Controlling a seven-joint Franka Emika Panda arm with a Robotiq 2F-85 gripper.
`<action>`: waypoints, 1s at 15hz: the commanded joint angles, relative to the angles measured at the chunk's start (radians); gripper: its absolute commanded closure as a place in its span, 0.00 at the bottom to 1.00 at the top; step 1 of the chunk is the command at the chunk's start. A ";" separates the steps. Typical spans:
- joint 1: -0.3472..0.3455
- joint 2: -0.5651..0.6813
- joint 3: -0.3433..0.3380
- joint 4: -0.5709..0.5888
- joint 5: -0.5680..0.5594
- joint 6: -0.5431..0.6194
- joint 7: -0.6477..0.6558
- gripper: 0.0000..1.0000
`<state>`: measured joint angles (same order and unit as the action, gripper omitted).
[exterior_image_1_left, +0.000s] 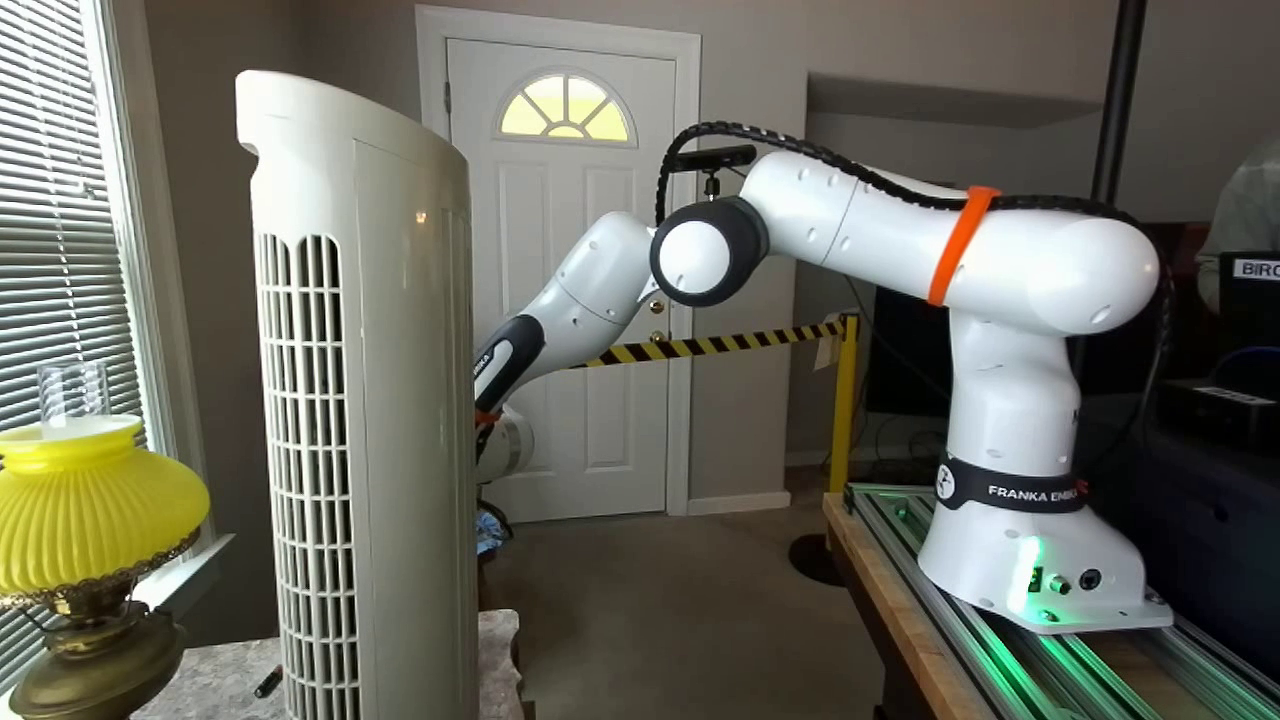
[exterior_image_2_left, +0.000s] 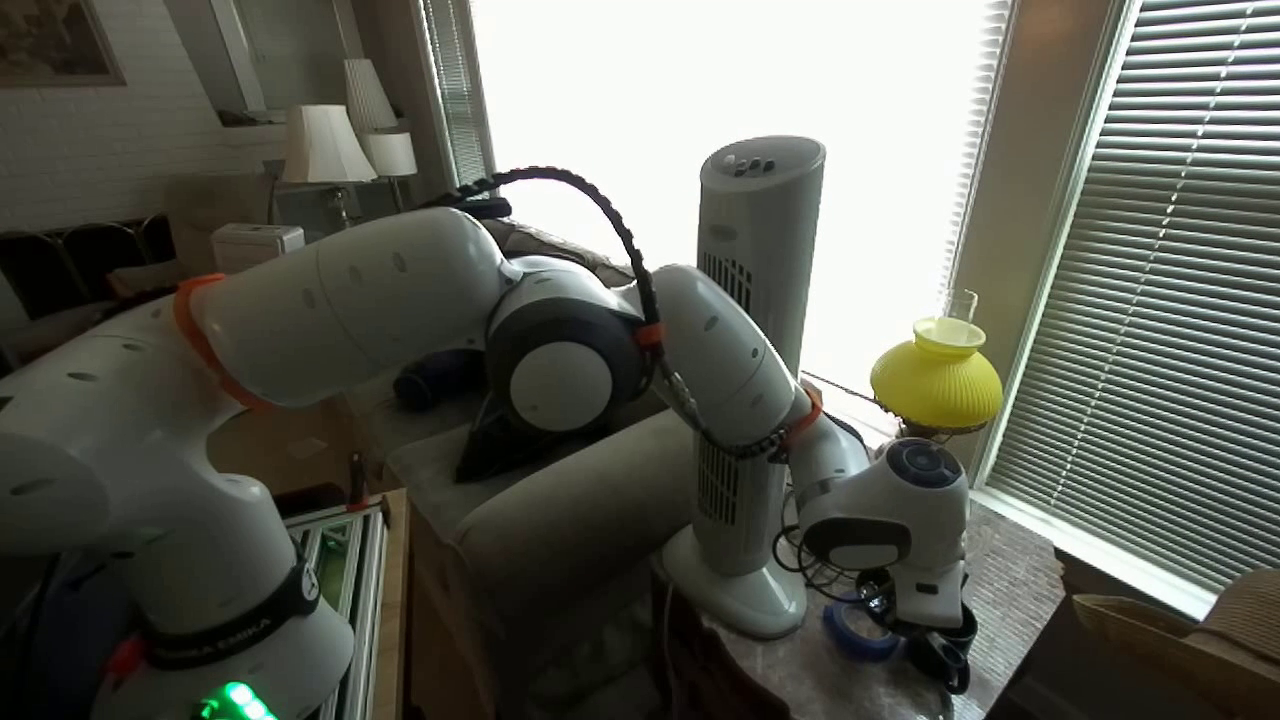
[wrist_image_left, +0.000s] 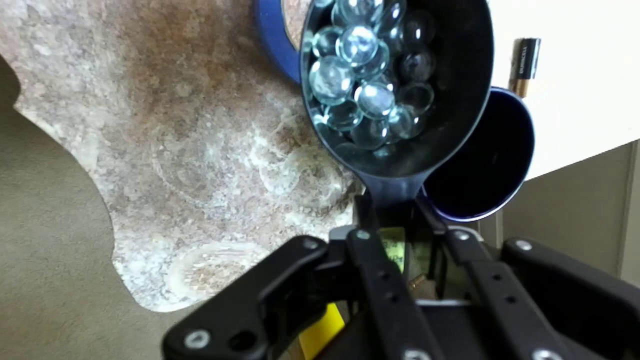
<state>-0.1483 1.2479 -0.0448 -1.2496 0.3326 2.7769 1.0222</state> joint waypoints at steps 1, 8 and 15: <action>-0.042 -0.011 0.077 -0.057 0.053 0.101 -0.098 0.94; -0.113 -0.007 0.194 -0.115 0.108 0.261 -0.275 0.94; -0.152 0.001 0.247 -0.115 0.154 0.237 -0.406 0.77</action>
<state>-0.3175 1.2485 0.2183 -1.3738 0.4379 3.0215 0.6484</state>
